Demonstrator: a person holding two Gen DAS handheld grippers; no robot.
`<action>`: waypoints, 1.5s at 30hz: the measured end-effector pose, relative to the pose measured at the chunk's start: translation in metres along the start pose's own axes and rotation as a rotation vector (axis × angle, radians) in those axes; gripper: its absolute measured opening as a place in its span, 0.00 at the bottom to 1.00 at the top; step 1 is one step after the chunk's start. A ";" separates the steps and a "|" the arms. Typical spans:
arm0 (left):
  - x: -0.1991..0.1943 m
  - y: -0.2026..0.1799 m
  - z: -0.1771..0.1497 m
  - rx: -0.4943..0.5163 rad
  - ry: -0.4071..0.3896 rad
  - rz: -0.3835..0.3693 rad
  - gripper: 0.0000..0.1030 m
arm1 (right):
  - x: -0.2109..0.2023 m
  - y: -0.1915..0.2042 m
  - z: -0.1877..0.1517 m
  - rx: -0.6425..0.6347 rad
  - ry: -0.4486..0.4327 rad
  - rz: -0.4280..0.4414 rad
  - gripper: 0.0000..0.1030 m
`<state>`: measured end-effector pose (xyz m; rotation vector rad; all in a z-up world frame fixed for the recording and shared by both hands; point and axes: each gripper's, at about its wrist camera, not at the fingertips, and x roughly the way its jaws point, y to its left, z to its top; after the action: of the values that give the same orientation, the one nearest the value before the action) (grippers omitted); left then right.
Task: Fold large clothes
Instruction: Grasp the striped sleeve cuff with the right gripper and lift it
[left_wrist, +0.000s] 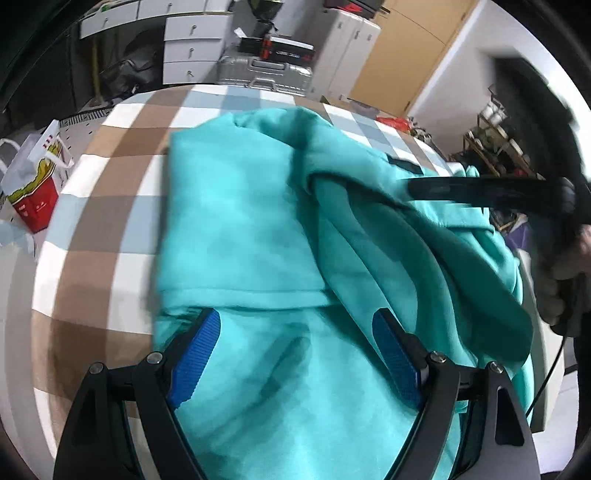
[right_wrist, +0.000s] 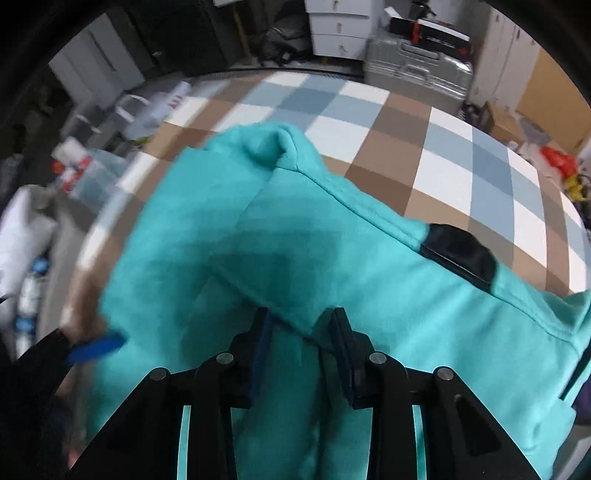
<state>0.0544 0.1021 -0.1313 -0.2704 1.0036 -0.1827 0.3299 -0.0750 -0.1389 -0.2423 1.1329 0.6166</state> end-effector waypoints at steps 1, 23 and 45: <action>-0.006 0.004 0.004 -0.012 -0.017 0.006 0.79 | -0.025 -0.018 -0.007 0.026 -0.055 -0.025 0.37; 0.066 0.002 0.046 0.125 0.213 0.218 0.68 | -0.036 -0.204 -0.125 0.367 -0.053 -0.064 0.65; 0.078 -0.017 0.098 0.341 0.166 0.441 0.70 | -0.035 -0.219 -0.077 0.442 -0.241 -0.182 0.55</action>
<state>0.1788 0.0781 -0.1392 0.2823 1.1524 0.0285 0.3866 -0.3012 -0.1668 0.1068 0.9725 0.2157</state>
